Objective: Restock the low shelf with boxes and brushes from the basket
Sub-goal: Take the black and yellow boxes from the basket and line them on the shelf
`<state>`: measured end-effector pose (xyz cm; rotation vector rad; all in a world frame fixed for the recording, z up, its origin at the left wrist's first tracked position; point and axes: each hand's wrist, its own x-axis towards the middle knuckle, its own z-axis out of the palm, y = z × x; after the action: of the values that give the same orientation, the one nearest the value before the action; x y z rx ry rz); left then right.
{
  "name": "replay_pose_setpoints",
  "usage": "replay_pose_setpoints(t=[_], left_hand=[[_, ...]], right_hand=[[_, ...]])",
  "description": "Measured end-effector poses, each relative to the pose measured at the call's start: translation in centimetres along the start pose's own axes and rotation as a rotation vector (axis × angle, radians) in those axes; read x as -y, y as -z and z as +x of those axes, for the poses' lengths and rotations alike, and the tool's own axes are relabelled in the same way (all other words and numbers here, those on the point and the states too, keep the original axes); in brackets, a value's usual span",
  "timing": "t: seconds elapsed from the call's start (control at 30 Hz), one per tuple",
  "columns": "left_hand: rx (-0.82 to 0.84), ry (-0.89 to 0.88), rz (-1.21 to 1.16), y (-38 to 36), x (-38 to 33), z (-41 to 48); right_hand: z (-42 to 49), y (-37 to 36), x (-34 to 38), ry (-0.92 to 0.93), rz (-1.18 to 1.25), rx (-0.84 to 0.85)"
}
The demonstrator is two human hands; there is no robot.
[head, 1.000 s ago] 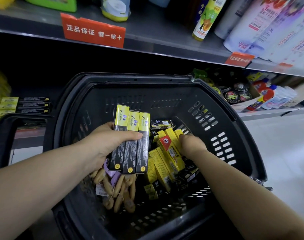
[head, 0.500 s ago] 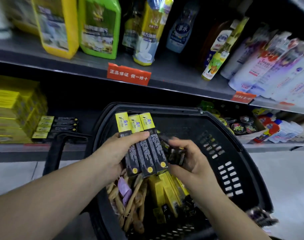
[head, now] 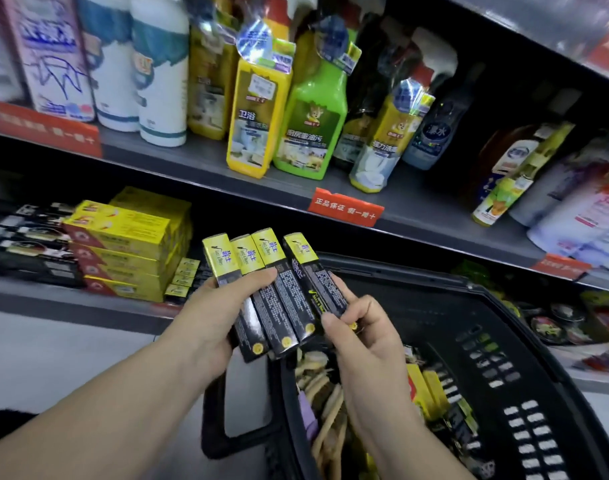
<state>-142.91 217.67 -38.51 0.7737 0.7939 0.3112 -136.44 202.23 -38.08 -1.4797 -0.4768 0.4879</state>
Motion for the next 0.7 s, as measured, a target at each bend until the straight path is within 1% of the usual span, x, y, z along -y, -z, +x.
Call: replay_pose_setpoints(t=[0.1, 0.17, 0.2, 0.27, 0.33, 0.4, 0.47, 0.5, 0.57, 0.6, 0.63, 0.67, 0.7], left_hand=[[-0.013, 0.008, -0.019, 1.4, -0.7, 0.5], [-0.013, 0.016, -0.031, 2.2, -1.0, 0.8], [-0.019, 0.015, -0.026, 2.5, -1.1, 1.0], [-0.051, 0.014, -0.016, 3.2, -1.2, 1.4], [-0.085, 0.036, -0.046, 4.3, -1.3, 1.9], [-0.119, 0.07, -0.095, 5.6, -1.6, 2.6], [-0.182, 0.08, -0.142, 7.1, -2.0, 3.6], [-0.22, 0.073, -0.161, 7.7, -2.2, 4.1], [-0.293, 0.047, -0.176, 8.9, -2.4, 5.3], [-0.323, 0.029, -0.178, 9.4, -2.5, 5.8], [-0.349, 0.011, -0.179, 9.7, -2.6, 6.3], [-0.373, -0.003, -0.177, 10.0, -2.7, 6.7], [-0.394, -0.009, -0.173, 10.3, -2.7, 7.2]], right_hand=[[1.0, -1.3, -0.4, 0.0, 0.072, 0.095], [1.9, -1.9, -0.1, -0.017, -0.031, 0.165], [2.5, -2.3, 0.1, -0.061, -0.107, 0.209], [4.5, -3.2, 0.1, -0.21, -0.24, 0.275], [7.0, -4.5, 0.4, -0.37, -0.297, 0.309], [9.9, -6.3, 0.7, -0.448, -0.331, 0.316], [13.2, -8.4, 0.1, -0.461, -0.437, 0.329], [14.9, -9.5, -0.4, -0.444, -0.516, 0.34], [17.9, -11.5, -1.7, -0.382, -0.76, 0.374], [19.3, -12.5, -2.6, -0.369, -0.894, 0.421], [20.5, -13.4, -3.3, -0.385, -1.02, 0.424], [21.3, -14.5, -3.8, -0.368, -1.233, 0.461], [21.9, -15.5, -4.3, -0.262, -1.519, 0.556]])
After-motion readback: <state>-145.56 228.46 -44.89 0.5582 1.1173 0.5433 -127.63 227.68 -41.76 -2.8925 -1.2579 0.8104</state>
